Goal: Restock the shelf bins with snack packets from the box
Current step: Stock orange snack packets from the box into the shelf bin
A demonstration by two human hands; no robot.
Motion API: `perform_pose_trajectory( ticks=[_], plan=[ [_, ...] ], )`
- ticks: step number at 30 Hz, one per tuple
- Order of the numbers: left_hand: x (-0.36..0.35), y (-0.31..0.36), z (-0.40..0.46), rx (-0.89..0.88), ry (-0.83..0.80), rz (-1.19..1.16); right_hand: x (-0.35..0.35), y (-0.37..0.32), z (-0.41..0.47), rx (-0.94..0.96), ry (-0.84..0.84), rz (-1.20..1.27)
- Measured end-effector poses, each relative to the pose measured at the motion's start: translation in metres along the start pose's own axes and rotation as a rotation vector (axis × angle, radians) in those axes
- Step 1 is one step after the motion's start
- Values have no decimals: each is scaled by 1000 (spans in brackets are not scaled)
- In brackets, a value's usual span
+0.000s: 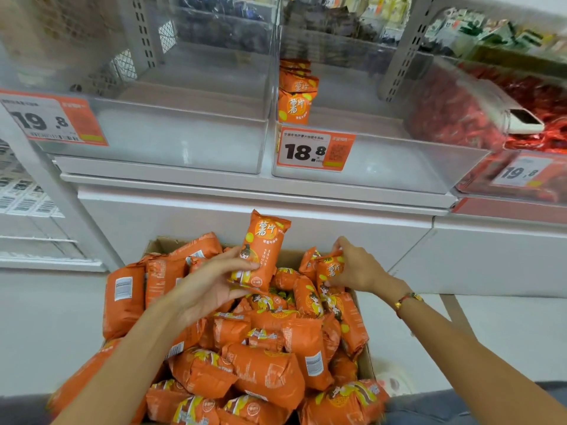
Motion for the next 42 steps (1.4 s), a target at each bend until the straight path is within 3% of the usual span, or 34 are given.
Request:
perform_pose_trajectory(
  ticks=[3, 6, 13, 16, 18, 21, 23, 27, 34, 36, 40, 42],
  plan=[
    [0, -2, -11, -37, -86, -61, 15, -24, -2, 128, 48, -66],
    [7, 7, -7, -112, -12, -37, 49, -52, -2, 242, 40, -76],
    [13, 52, -22, -295, 103, -289, 153, -126, -23, 365, 54, 253],
    [9, 81, -34, -413, 147, -351, 203, -139, -32, 387, 200, 512],
    [5, 101, -40, -471, 163, -380, 236, -138, -30, 371, 389, 625],
    [1, 124, -42, -530, 169, -344, 270, -134, -13, 351, 609, 524],
    [-3, 135, -39, -540, 155, -299, 274, -136, 10, 313, 594, 359],
    [-10, 145, -31, -580, 148, -169, 255, -149, 58, 298, 392, 99],
    [-11, 151, -26, -626, 162, -88, 212, -173, 83, 292, 33, 193],
    [-11, 152, -25, -644, 168, -57, 207, -170, 83, 276, 52, 235],
    [-19, 154, -28, -686, 150, -22, 199, -156, 87, 251, 326, 104],
    [-25, 156, -31, -716, 129, 11, 198, -153, 88, 265, 355, 128]
  ],
)
Point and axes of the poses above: each hand's wrist, its own z-axis towards the middle knuckle, its own x-axis out of the back of the hand, y = z × x, the point moved 5 cm from there along z, towards the middle knuckle, and after that the axes turned 9 degrees about y, right-handed, at the moved point
